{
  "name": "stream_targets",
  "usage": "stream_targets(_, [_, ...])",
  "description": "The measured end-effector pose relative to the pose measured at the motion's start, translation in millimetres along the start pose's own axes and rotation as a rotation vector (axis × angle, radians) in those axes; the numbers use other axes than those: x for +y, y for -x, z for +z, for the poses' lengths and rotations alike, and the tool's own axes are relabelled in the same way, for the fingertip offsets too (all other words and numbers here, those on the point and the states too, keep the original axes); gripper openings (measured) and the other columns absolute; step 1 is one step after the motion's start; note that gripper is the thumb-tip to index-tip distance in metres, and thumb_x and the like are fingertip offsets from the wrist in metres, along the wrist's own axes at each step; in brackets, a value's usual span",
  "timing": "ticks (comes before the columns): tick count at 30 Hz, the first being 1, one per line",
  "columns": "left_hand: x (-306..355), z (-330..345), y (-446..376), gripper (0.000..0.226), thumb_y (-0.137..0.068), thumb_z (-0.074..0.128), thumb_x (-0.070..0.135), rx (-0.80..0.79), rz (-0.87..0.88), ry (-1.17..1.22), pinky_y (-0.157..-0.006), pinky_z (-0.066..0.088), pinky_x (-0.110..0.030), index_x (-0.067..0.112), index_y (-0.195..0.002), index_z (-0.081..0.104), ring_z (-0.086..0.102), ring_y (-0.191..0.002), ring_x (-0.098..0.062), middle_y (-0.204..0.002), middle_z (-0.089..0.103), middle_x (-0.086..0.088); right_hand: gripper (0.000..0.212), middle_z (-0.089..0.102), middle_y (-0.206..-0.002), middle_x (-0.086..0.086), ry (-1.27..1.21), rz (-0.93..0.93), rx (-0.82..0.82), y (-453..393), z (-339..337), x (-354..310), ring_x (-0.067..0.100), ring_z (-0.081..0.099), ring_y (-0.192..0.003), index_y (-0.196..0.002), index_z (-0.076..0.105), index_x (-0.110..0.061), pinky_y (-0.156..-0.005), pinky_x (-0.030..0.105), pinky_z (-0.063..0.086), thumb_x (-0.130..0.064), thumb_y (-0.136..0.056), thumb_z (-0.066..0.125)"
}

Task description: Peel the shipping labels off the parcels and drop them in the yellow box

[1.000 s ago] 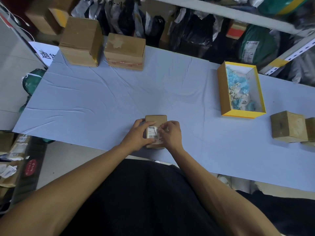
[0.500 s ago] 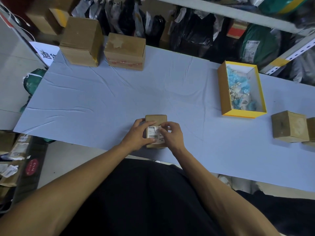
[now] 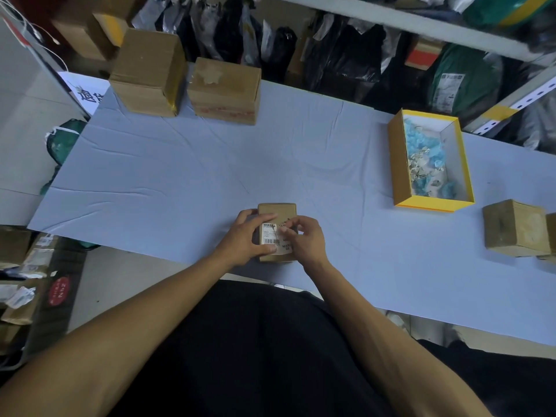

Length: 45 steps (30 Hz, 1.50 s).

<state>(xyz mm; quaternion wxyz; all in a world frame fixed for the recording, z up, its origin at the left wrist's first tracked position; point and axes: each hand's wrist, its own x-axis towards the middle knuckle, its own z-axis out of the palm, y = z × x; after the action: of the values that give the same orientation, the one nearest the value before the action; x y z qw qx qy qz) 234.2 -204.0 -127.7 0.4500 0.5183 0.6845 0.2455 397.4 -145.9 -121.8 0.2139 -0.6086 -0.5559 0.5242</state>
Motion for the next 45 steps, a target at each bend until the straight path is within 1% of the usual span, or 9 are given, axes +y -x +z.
stream_targets(2, [-2,-1,0,0.082,-0.071,0.086,0.029,-0.012,-0.006,-0.008,-0.108,0.042,-0.033,0.045,-0.139,0.044,0.036,-0.134,-0.018,-0.147,0.027,0.003,0.02,0.059,-0.114,-0.001,-0.011,-0.009,0.004,3,-4,0,0.012,0.058,-0.105,-0.075,0.065,-0.03,-0.085,0.029,0.052,-0.013,-0.08,0.073])
stream_targets(10, [-6,-7,1,0.123,-0.053,0.092,0.042,-0.133,-0.022,-0.072,-0.11,0.041,-0.037,0.053,-0.148,0.015,0.037,-0.136,-0.019,-0.154,0.019,0.007,0.009,0.048,-0.128,0.002,0.039,-0.073,-0.068,4,-7,-7,-0.008,0.052,-0.096,-0.081,0.072,-0.019,-0.069,0.002,0.039,-0.011,-0.08,0.075])
stream_targets(15, [-2,-11,6,0.129,-0.049,0.09,0.055,-0.113,-0.005,-0.292,-0.107,0.041,-0.042,0.057,-0.147,0.006,0.019,-0.146,-0.022,-0.161,-0.005,0.014,0.018,0.043,-0.143,-0.01,0.153,-0.213,-0.043,-1,-8,-4,0.019,0.05,-0.119,-0.072,0.07,-0.033,-0.091,0.037,0.046,-0.017,-0.077,0.074])
stream_targets(18, [0,-12,7,0.13,-0.048,0.09,0.055,-0.109,-0.017,-0.321,-0.106,0.041,-0.05,0.059,-0.147,0.005,0.011,-0.148,-0.027,-0.159,-0.019,0.018,0.014,0.045,-0.144,-0.014,0.188,-0.25,-0.046,0,-9,-1,0.016,0.045,-0.12,-0.077,0.073,-0.029,-0.092,0.032,0.043,-0.014,-0.078,0.072])
stream_targets(27, [5,-12,7,0.127,-0.051,0.091,0.05,-0.135,-0.115,-0.26,-0.109,0.038,-0.052,0.062,-0.144,0.006,0.008,-0.147,-0.031,-0.16,-0.011,0.008,0.006,0.057,-0.135,-0.017,0.16,-0.157,-0.089,-2,-8,-9,0.015,0.056,-0.115,-0.074,0.074,-0.021,-0.084,0.026,0.047,-0.017,-0.078,0.073])
stream_targets(30, [5,-12,6,0.126,-0.052,0.09,0.051,-0.144,-0.103,-0.256,-0.11,0.035,-0.049,0.063,-0.144,0.003,0.015,-0.144,-0.031,-0.161,0.009,0.001,0.006,0.058,-0.135,-0.013,0.128,-0.124,-0.09,1,-11,-16,-0.003,0.059,-0.104,-0.075,0.074,-0.015,-0.07,0.009,0.041,-0.011,-0.079,0.073])
stream_targets(33, [5,-13,6,0.126,-0.053,0.088,0.052,-0.157,-0.085,-0.253,-0.108,0.034,-0.043,0.063,-0.144,0.001,0.023,-0.137,-0.028,-0.155,0.03,0.003,0.006,0.057,-0.136,-0.013,0.12,-0.107,-0.103,2,-11,-18,-0.021,0.056,-0.084,-0.075,0.074,-0.014,-0.066,0.005,0.041,-0.009,-0.079,0.072])
stream_targets(38, [6,-14,7,0.126,-0.055,0.089,0.05,-0.166,-0.094,-0.234,-0.105,0.037,-0.042,0.06,-0.145,0.001,0.025,-0.134,-0.027,-0.15,0.038,0.006,0.004,0.054,-0.14,-0.012,0.157,-0.123,-0.092,2,-10,-19,-0.004,0.056,-0.093,-0.079,0.075,-0.01,-0.068,0.006,0.04,-0.011,-0.082,0.072])
stream_targets(45, [6,-14,8,0.126,-0.056,0.088,0.051,-0.177,-0.107,-0.225,-0.105,0.038,-0.043,0.061,-0.145,0.0,0.026,-0.135,-0.028,-0.151,0.038,0.009,0.007,0.052,-0.143,-0.009,0.191,-0.121,-0.089,3,-9,-18,-0.012,0.054,-0.084,-0.077,0.071,-0.006,-0.063,0.001,0.038,-0.01,-0.083,0.07])
